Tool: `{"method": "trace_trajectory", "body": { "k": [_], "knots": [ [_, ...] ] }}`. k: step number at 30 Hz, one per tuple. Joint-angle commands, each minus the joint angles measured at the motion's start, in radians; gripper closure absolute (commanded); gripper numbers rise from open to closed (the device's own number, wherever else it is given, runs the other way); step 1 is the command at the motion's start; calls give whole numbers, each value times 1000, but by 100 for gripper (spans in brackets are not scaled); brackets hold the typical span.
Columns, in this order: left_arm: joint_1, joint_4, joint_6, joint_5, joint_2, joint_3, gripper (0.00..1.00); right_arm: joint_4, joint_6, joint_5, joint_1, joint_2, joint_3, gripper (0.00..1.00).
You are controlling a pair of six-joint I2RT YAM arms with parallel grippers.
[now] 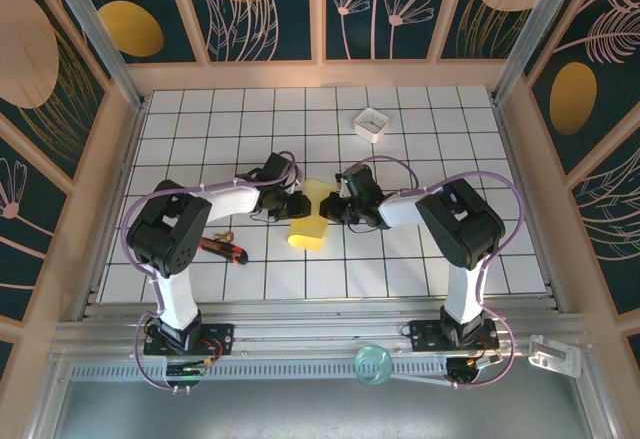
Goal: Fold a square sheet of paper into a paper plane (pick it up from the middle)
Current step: First fold the square sheet of paper in half at the center of the table.
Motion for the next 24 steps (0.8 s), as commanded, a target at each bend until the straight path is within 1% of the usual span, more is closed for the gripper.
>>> {"method": "trace_trajectory", "body": {
  "k": [1, 4, 7, 8, 11, 13, 14, 17, 19, 24],
  "knots": [
    [6, 16, -26, 57, -71, -55, 69, -185, -15, 99, 2, 62, -58, 100],
    [-23, 31, -51, 102, -110, -99, 66, -183, -13, 97, 0, 63, -59, 100],
    [-52, 68, -83, 140, -135, -141, 65, -183, -15, 96, -1, 65, -56, 100],
    [-57, 93, -100, 159, -166, -160, 66, -183, -16, 95, 0, 68, -54, 100],
    [-69, 167, -142, 216, -184, -206, 69, -182, -17, 94, -1, 69, -54, 100],
    [-72, 174, -149, 222, -178, -220, 71, -182, -18, 95, -2, 70, -56, 100],
    [-72, 153, -144, 203, -170, -220, 72, -182, -18, 94, -2, 69, -56, 100],
    [-67, 62, -125, 91, -151, -202, 75, -182, -21, 96, -2, 67, -59, 100],
    [-62, 39, -123, 39, -150, -200, 76, -181, -23, 99, -2, 65, -61, 100],
    [-57, 10, -109, -12, -149, -204, 77, -182, -30, 103, -4, 60, -71, 100]
  ]
}}
